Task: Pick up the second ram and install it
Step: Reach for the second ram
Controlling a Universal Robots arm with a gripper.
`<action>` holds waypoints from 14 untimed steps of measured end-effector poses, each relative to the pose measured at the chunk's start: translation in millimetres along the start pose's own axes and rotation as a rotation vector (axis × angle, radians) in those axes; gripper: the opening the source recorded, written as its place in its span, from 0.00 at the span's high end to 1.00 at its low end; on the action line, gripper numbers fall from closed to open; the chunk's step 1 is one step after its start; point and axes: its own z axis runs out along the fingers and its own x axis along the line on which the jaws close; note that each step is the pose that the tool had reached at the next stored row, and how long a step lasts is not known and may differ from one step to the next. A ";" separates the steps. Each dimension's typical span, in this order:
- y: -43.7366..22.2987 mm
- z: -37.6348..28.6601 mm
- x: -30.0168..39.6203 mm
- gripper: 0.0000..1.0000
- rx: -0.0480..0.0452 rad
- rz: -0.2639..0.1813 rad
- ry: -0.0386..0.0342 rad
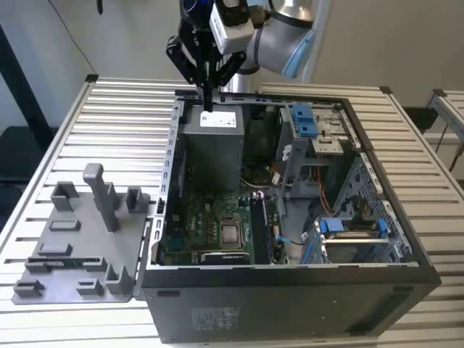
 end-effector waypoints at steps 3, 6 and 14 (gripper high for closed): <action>0.0 -0.9 0.0 0.89 0.0000 0.000 0.0000; 0.1 -1.1 0.0 0.89 0.0000 0.000 0.0000; -0.1 -1.5 1.9 0.89 0.0001 0.000 0.0001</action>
